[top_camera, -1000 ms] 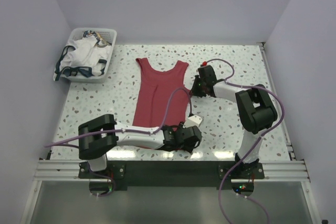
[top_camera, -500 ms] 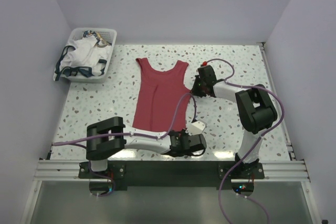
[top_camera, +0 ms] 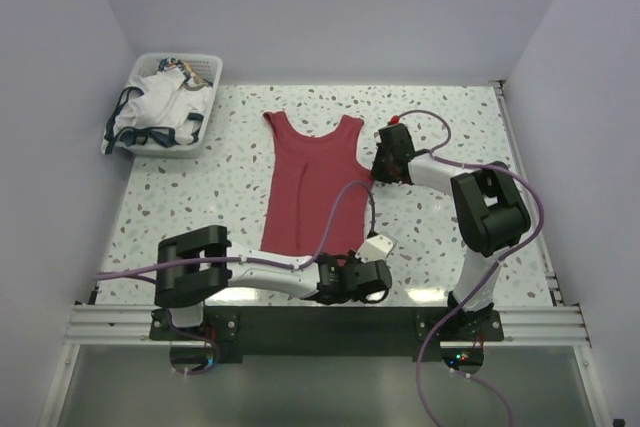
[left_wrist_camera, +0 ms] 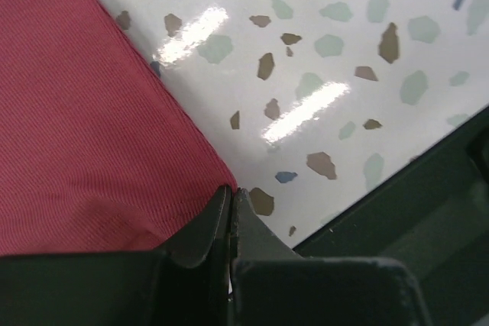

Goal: Fold and stack the tank tops
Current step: Fold the tank top

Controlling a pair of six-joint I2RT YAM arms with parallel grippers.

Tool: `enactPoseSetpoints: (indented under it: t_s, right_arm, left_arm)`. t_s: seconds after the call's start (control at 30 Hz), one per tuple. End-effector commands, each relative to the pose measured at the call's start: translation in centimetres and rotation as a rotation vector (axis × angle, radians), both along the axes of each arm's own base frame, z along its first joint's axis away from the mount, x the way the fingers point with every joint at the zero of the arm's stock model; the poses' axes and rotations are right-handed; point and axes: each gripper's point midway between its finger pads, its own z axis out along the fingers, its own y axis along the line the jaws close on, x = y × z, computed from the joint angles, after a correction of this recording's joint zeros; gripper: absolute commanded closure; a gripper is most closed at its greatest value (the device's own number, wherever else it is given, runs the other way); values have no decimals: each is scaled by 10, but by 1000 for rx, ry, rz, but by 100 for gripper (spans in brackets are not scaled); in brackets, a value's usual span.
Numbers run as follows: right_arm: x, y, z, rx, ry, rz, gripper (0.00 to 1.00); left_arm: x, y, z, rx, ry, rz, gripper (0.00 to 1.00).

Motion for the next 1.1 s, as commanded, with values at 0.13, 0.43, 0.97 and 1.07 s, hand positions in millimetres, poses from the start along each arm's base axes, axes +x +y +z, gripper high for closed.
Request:
enactPoseSetpoints:
  t_s: [0.13, 0.43, 0.97, 1.07]
  right_arm:
    - [1, -36, 35, -133, -60, -44, 100]
    - [8, -24, 52, -106, -85, -17, 100]
    - [27, 76, 61, -142, -115, 111, 100]
    - [28, 96, 63, -147, -123, 138, 100]
  left_arm:
    - [-14, -18, 49, -264, 26, -10, 100]
    - [-1, 8, 68, -371, 30, 97, 100]
    - [8, 96, 42, -370, 48, 344, 100]
    - [8, 109, 37, -360, 53, 379, 100]
